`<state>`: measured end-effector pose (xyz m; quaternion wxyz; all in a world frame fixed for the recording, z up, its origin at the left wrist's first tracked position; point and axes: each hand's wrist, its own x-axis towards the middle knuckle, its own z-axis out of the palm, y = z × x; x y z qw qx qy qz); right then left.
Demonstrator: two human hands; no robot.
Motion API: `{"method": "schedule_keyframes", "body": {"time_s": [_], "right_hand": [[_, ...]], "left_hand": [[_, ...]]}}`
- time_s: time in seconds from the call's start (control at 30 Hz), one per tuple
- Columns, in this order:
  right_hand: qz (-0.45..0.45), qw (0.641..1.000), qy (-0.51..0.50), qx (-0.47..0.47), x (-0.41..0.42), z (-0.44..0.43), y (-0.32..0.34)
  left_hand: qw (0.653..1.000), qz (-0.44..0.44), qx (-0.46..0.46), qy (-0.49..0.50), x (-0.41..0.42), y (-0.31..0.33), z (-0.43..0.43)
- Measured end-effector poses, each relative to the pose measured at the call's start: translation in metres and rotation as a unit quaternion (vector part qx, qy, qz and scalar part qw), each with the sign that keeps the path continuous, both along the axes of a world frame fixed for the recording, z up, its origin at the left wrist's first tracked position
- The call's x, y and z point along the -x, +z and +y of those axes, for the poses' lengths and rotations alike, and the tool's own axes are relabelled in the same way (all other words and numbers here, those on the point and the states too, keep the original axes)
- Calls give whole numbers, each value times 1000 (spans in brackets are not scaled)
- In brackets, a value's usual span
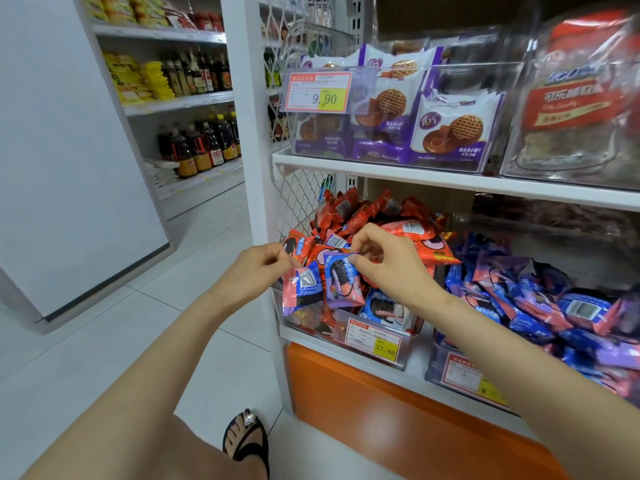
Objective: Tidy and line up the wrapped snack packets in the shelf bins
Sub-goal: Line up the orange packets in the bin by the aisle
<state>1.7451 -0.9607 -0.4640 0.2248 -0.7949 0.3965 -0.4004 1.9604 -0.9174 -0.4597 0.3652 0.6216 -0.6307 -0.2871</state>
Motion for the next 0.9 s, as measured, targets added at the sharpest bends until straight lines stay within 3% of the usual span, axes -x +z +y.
{"method": "schedule_keyframes", "body": {"time_s": [0.3, 0.53, 0.67, 0.77, 0.9], "right_hand": [[-17, 1000, 7, 0, 5, 8, 7], [-61, 998, -34, 10, 59, 31, 28], [-68, 989, -127, 22, 121, 35, 40], [-57, 972, -225, 24, 162, 30, 40], [105, 948, -297, -31, 194, 22, 29]], "left_hand": [[998, 30, 42, -20, 7, 7, 7], [982, 89, 122, -109, 56, 21, 25], [966, 27, 181, -182, 119, 30, 15], [964, -8, 208, -164, 177, 29, -9], [964, -107, 180, -164, 223, 18, -33]]}}
